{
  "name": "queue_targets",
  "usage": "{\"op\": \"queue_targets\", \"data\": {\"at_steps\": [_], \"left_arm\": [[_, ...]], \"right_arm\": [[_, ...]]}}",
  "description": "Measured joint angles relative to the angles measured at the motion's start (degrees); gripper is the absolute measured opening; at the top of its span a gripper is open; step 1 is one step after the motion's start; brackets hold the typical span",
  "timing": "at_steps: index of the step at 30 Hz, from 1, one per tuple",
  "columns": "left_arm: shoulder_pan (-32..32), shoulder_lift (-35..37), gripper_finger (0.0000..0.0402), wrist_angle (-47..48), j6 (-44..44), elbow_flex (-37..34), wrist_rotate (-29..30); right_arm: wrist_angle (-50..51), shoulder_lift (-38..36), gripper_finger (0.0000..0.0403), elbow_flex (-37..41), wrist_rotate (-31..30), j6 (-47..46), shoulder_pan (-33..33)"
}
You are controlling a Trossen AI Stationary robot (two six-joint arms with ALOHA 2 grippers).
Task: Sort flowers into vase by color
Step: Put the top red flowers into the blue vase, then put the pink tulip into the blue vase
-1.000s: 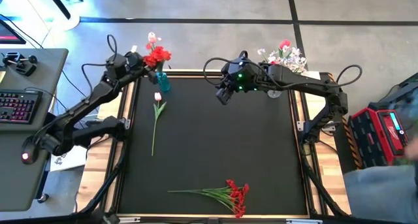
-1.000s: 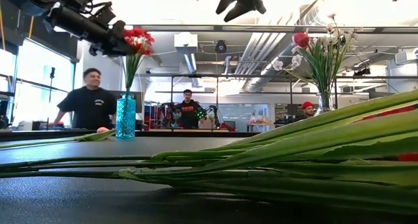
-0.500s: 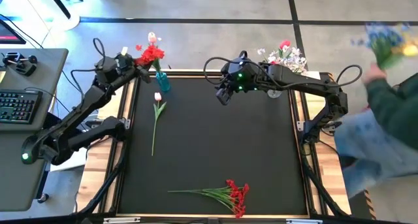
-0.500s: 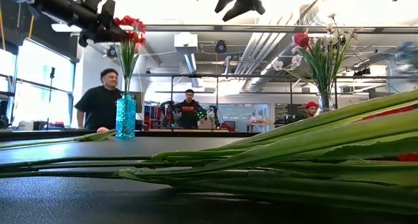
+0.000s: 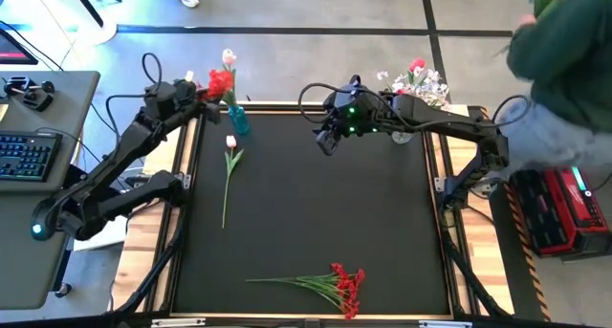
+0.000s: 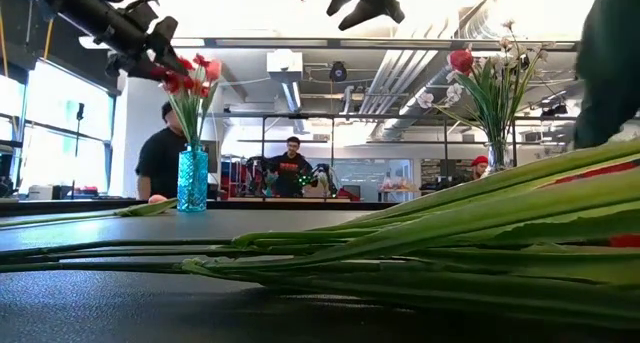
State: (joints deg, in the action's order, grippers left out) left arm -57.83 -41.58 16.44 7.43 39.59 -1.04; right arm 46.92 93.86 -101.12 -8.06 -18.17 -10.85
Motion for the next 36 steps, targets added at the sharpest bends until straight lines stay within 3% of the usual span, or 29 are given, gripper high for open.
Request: {"op": "queue_targets", "data": {"at_steps": [6, 12, 15, 21, 24, 27, 31, 36], "left_arm": [[1.5, 1.0, 0.0234, 1.2, -2.3, 3.6, 0.0], [3.1, 1.0, 0.0237, 4.9, -3.2, 10.0, 1.6], [5.1, 1.0, 0.0236, 8.0, -3.2, 12.9, -0.5], [14.8, 1.3, 0.0211, 9.4, -1.5, 15.2, -3.6], [21.7, 0.9, 0.0195, 10.2, -1.8, 15.2, -3.5], [28.6, -0.7, 0.0181, 12.0, -1.2, 15.2, 0.1], [36.4, -3.7, 0.0171, 18.7, 1.5, 15.2, 9.1], [40.4, -8.3, 0.0170, 24.5, 14.8, 12.0, 18.9]], "right_arm": [[0.9, 0.0, 0.0169, 0.0, 0.8, -1.5, 0.0], [3.1, 0.0, 0.0169, 0.0, 0.8, -3.1, 0.0], [4.1, 0.0, 0.0169, 0.0, 0.8, -4.2, 0.0], [5.2, 0.0, 0.0169, 0.0, 1.2, -3.4, 0.0], [5.6, 0.0, 0.0169, 0.0, 6.7, -0.1, 0.0], [6.0, 0.0, 0.0169, 0.0, 9.2, 0.3, 0.1], [7.3, 0.0, 0.0169, 0.0, 9.2, 0.5, 0.0], [8.6, 0.0, 0.0169, 0.0, 9.1, 0.3, -0.4]]}}
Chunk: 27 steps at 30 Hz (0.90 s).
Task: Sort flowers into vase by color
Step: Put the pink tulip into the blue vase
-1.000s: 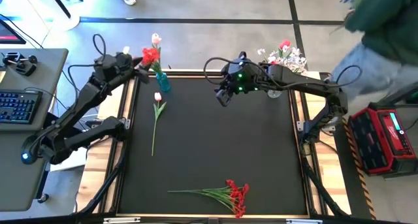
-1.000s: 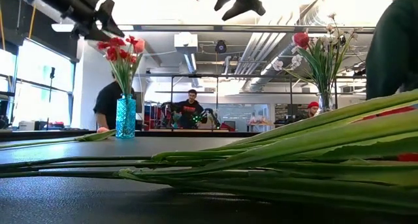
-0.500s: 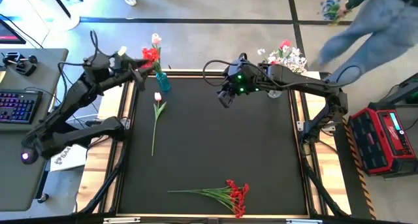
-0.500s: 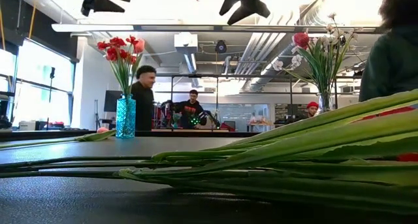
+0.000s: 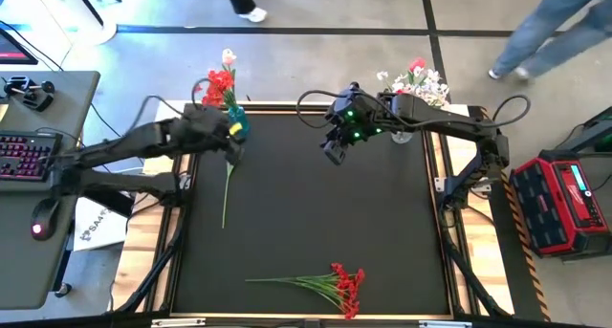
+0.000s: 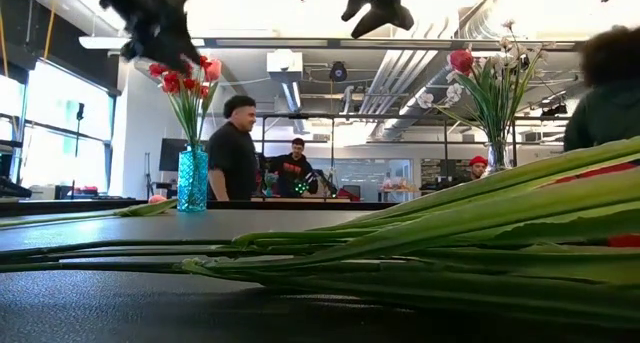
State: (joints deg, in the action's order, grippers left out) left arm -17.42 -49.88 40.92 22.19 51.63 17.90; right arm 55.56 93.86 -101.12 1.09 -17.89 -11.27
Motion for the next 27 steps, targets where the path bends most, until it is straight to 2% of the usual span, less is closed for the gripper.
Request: {"op": "queue_targets", "data": {"at_steps": [4, 10, 14, 21, 27], "left_arm": [[-2.7, -4.0, 0.0170, 2.2, 9.9, -4.3, -1.8], [-8.8, -10.7, 0.0170, 2.1, 14.8, -8.5, -1.9], [-13.1, -15.1, 0.0170, 1.4, 15.2, -9.6, -2.5], [-20.1, -22.5, 0.0170, -4.0, 11.7, -12.4, -8.7], [-22.7, -26.4, 0.0170, -4.1, 11.7, -12.4, -11.4]], "right_arm": [[-0.1, 0.0, 0.0169, 0.0, 0.0, -0.3, 0.0], [0.3, 0.0, 0.0169, 0.0, 0.1, -1.6, 0.0], [2.9, 0.0, 0.0169, 0.0, 0.6, -2.7, 0.0], [6.7, 0.0, 0.0169, 0.0, 0.5, -2.8, 0.8], [6.8, 0.0, 0.0169, 0.0, -0.7, -2.2, 1.8]]}}
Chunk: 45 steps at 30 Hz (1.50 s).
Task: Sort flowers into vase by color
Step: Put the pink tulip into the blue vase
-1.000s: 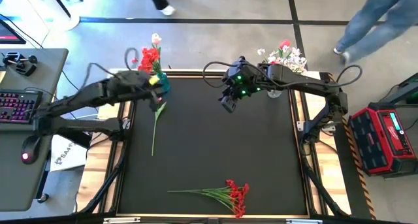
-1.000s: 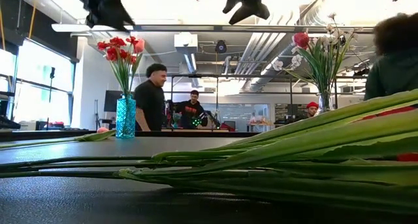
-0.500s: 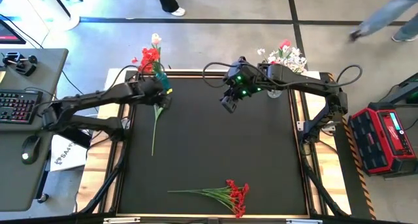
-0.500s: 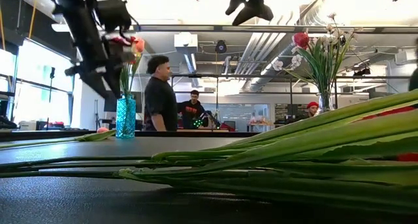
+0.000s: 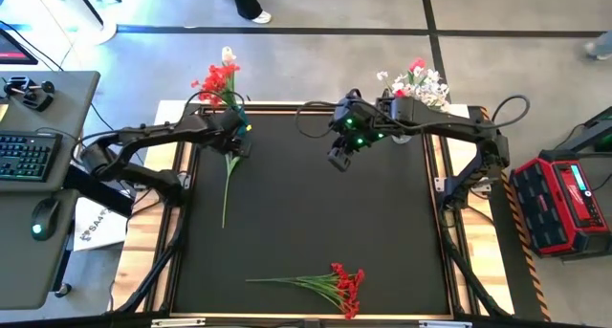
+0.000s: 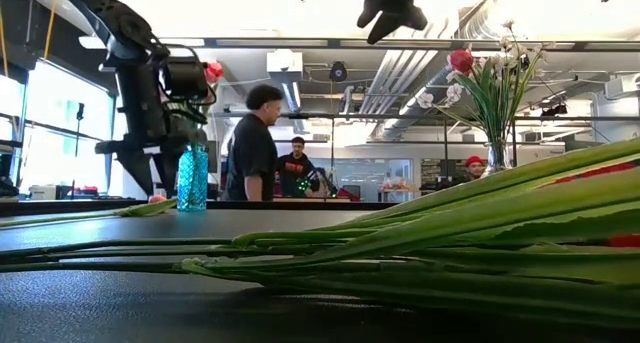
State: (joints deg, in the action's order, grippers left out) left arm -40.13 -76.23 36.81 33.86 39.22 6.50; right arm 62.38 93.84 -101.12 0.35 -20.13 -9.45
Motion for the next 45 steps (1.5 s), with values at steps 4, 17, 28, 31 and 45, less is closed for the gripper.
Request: {"op": "queue_targets", "data": {"at_steps": [4, 17, 28, 31, 45], "left_arm": [[0.0, -2.2, 0.0170, -0.1, -0.5, 0.0, 0.1], [2.4, -8.2, 0.0158, -1.3, 0.4, 0.0, 1.6], [8.0, -8.4, 0.0036, -2.5, 2.1, 0.0, 0.7], [9.7, -8.4, 0.0007, -2.5, 2.4, 0.1, -0.6], [20.1, -4.7, 0.0001, -11.5, -1.3, 8.1, -4.7]], "right_arm": [[0.7, 0.0, 0.0169, 0.0, -1.7, 0.1, 0.8], [2.5, 0.0, 0.0169, 0.0, -1.7, -0.2, 2.1], [5.0, 0.0, 0.0169, 0.0, -5.0, -0.4, 3.2], [5.3, 0.0, 0.0169, 0.0, -6.4, -0.4, 3.8], [7.8, 0.0, 0.0169, 0.0, -9.8, -0.5, 7.1]]}}
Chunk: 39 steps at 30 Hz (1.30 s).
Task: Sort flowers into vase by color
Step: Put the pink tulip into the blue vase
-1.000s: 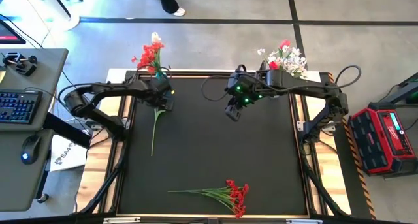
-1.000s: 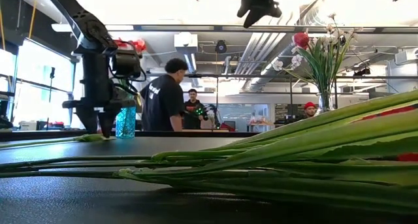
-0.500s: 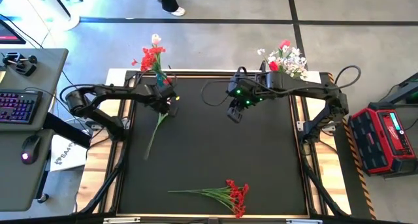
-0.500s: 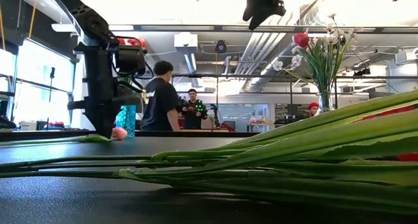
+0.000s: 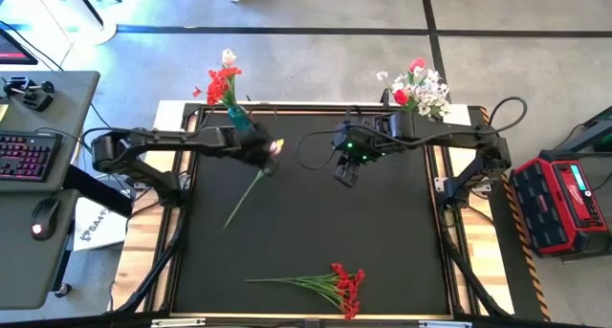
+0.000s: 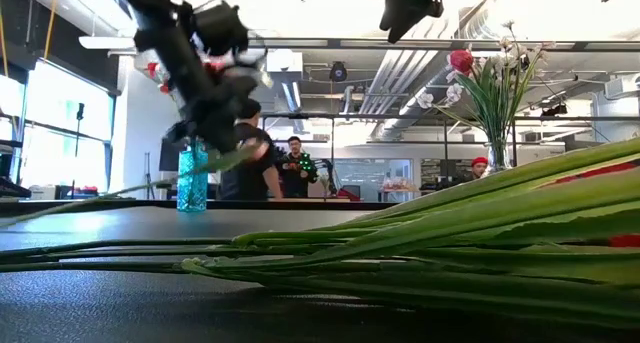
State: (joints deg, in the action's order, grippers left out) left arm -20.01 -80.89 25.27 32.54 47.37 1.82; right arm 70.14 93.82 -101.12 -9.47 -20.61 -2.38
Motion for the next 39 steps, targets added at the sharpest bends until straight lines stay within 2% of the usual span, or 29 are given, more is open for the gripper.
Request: {"op": "queue_targets", "data": {"at_steps": [8, 13, 16, 20, 28, 31, 39], "left_arm": [[-1.3, 4.9, 0.0001, -6.0, -14.4, 11.9, 1.6], [-2.6, 10.5, 0.0001, -12.0, -27.4, 16.6, 9.8], [-4.7, 15.1, 0.0001, -16.4, -29.5, 15.8, 14.9], [-8.5, 20.6, 0.0000, -22.0, -34.5, 12.4, 18.2], [-13.0, 25.0, 0.0000, -37.7, -46.2, 5.9, 18.2], [-14.4, 24.8, 0.0000, -38.1, -49.0, 4.5, 18.1], [-17.6, 24.5, 0.0000, -42.2, -49.2, -0.2, 17.6]], "right_arm": [[0.8, 0.0, 0.0169, 0.0, -0.5, 0.0, 0.3], [1.9, 0.0, 0.0169, 0.0, -1.5, -0.1, 0.3], [2.7, 0.0, 0.0169, 0.0, -2.3, -0.4, 0.3], [3.5, 0.0, 0.0169, 0.0, -4.0, -1.4, 0.3], [3.4, 0.0, 0.0169, 0.0, -4.1, -0.8, 0.3], [3.4, 0.0, 0.0169, 0.0, -4.1, -1.0, 0.3], [3.4, 0.0, 0.0169, 0.0, -4.1, -2.0, 0.3]]}}
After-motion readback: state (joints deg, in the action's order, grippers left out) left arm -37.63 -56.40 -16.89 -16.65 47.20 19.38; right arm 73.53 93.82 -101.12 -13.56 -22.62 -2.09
